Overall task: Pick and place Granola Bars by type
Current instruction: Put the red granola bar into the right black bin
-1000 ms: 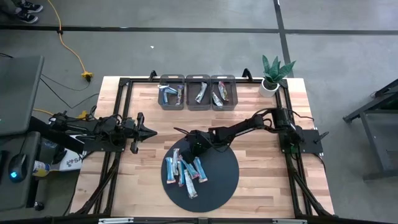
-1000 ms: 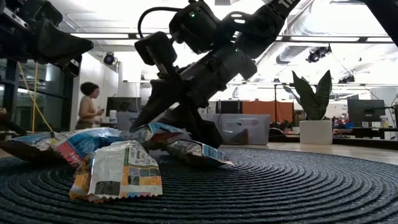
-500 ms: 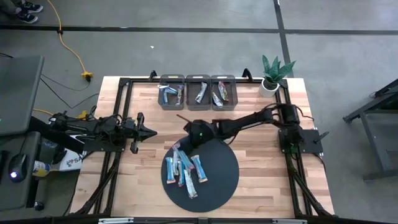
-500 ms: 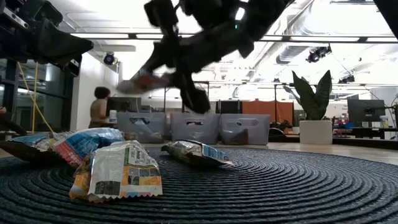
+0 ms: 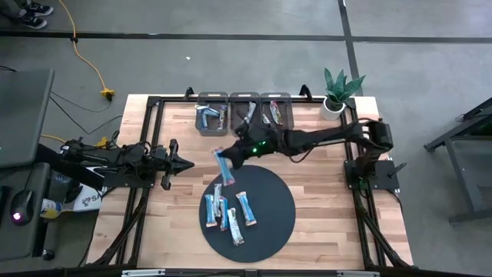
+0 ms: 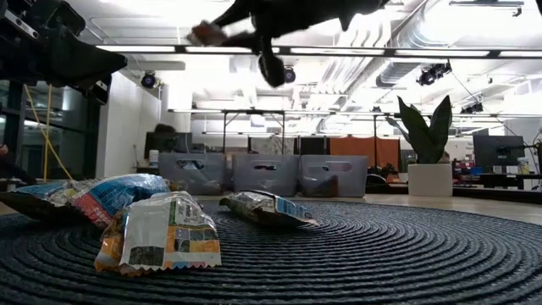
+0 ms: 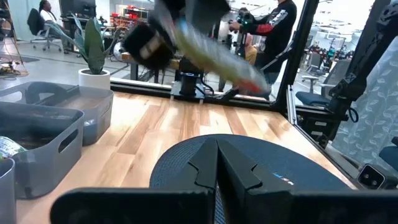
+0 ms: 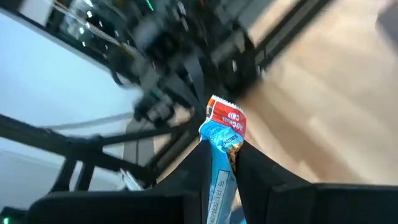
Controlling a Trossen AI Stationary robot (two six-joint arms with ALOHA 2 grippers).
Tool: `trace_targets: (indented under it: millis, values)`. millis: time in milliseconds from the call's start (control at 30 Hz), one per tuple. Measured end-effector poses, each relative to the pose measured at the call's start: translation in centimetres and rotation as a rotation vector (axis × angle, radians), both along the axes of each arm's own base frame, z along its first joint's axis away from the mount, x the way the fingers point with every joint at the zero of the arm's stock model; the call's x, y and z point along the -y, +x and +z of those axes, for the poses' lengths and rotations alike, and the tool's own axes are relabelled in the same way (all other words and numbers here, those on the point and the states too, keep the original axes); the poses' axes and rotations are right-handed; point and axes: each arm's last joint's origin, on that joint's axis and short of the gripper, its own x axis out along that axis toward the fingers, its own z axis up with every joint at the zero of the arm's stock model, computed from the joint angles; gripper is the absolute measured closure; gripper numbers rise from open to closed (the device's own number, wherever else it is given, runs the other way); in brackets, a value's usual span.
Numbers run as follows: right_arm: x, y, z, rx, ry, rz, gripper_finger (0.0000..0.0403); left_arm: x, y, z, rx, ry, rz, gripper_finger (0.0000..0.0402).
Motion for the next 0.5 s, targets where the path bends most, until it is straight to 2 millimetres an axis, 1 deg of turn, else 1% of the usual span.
trace_targets:
  millis: [133,300,500]
  values:
    - [1.0,-1.1,2.2,0.056,-0.07,-0.039,0.0353,0.0,0.0,0.0,0.0,0.0,0.0,0.04]
    - [2.0,-2.3,4.3,0.11,-0.18,-0.069,0.0352,0.0,0.0,0.0,0.0,0.0,0.0,0.04]
    - [3.2,-3.1,5.5,0.153,-0.232,-0.089,0.0352,0.0,0.0,0.0,0.0,0.0,0.0,0.04]
